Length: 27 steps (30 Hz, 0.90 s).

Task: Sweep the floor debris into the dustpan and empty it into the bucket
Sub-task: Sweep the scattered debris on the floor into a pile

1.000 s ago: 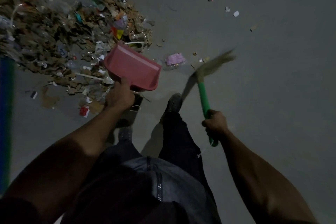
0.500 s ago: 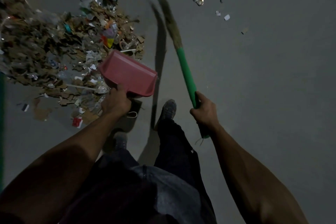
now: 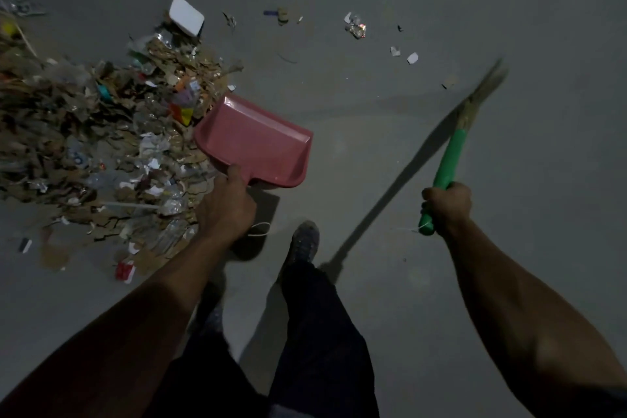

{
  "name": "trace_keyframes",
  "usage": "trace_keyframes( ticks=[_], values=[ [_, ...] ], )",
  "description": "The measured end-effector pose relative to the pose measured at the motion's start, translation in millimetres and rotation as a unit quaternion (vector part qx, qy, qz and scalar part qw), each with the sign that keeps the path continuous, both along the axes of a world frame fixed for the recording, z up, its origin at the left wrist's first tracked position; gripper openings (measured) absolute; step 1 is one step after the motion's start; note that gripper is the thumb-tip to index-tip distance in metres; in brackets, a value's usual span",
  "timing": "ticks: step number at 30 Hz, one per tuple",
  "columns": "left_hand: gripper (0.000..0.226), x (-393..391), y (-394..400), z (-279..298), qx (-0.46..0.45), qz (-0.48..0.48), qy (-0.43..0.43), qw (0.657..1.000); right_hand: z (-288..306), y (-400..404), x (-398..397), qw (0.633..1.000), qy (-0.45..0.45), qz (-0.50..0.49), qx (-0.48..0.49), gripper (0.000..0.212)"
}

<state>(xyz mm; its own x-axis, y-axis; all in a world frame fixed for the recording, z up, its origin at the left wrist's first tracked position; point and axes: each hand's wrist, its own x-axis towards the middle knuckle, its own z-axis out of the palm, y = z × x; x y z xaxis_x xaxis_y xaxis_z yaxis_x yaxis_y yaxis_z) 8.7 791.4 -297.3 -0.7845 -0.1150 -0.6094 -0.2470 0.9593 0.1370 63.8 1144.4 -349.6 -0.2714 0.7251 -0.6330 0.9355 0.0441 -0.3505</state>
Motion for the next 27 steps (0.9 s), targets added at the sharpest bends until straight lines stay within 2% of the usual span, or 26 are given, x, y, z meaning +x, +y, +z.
trace_keyframes(
  ticks=[3, 6, 10, 13, 16, 18, 20, 27],
  values=[
    [0.035, -12.4, 11.7, -6.4, 0.001, 0.004, 0.008, 1.000, -17.4, 19.4, -33.5, 0.998, -0.035, 0.051, -0.017, 0.034],
    [0.037, -21.8, 18.3, -11.9, -0.004, 0.010, 0.012, 1.000, -32.6, 17.8, -69.8, 0.977, -0.081, 0.196, -0.010, 0.034],
    [0.036, -28.2, 21.8, -12.8, -0.006, 0.019, 0.016, 1.000, -37.4, -6.2, -107.9, 0.912, -0.099, 0.398, 0.023, 0.034],
    [0.035, -30.6, 23.7, -7.6, -0.016, 0.030, 0.011, 0.999, -28.4, -29.7, -124.5, 0.854, -0.090, 0.511, 0.023, 0.034],
    [0.033, -34.0, 25.6, 1.8, -0.013, 0.044, 0.008, 0.999, -8.6, -47.2, -134.4, 0.802, -0.075, 0.592, 0.029, 0.040],
    [0.032, -38.5, 27.8, 8.9, -0.014, 0.043, 0.005, 0.999, 6.3, -50.0, -133.9, 0.785, -0.054, 0.616, 0.032, 0.042],
    [0.033, -44.8, 31.2, 16.2, -0.011, 0.042, -0.001, 0.999, 21.6, -46.2, -128.5, 0.787, -0.034, 0.614, 0.036, 0.046],
    [0.038, -90.1, 52.1, 27.4, 0.010, 0.047, -0.019, 0.999, 55.6, -4.7, -135.0, 0.840, 0.035, 0.537, 0.064, 0.057]
  ],
)
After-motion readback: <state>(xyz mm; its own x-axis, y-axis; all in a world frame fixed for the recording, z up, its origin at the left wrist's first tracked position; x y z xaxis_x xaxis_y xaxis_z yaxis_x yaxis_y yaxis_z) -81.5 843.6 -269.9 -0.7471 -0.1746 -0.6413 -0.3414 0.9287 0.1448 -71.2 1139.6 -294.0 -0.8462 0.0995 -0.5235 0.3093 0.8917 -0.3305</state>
